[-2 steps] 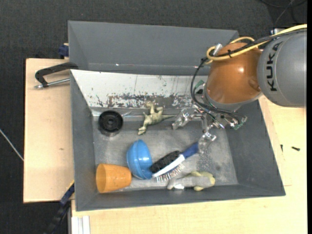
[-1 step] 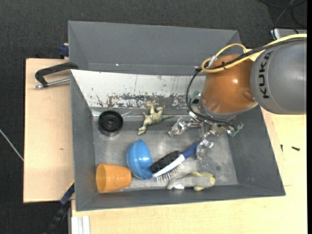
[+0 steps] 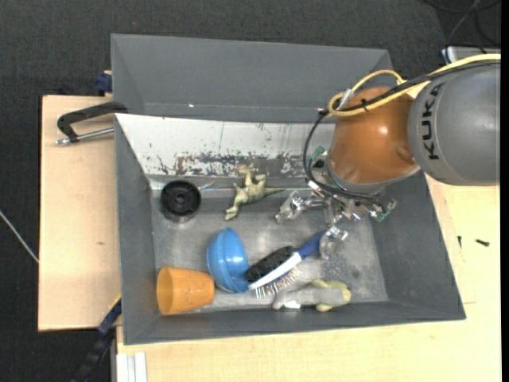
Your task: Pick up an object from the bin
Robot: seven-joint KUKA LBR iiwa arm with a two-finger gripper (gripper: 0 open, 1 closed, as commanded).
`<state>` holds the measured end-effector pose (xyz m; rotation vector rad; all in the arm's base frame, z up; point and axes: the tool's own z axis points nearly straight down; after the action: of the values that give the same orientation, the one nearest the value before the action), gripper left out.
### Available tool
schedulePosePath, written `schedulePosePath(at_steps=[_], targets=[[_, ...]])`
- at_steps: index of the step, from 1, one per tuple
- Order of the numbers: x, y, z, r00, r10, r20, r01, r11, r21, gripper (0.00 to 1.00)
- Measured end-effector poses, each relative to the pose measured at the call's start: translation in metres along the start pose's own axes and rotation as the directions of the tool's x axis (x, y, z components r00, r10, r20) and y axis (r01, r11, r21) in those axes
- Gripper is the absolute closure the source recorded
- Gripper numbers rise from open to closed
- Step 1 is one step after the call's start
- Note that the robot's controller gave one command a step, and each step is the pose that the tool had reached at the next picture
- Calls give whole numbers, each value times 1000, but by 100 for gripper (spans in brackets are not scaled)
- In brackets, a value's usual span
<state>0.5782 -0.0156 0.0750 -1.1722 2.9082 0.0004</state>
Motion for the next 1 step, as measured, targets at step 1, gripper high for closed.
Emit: schedulePosePath(at_steps=[1], targets=[[-2,0,-1,1000,0,5,0,1000,2,100]])
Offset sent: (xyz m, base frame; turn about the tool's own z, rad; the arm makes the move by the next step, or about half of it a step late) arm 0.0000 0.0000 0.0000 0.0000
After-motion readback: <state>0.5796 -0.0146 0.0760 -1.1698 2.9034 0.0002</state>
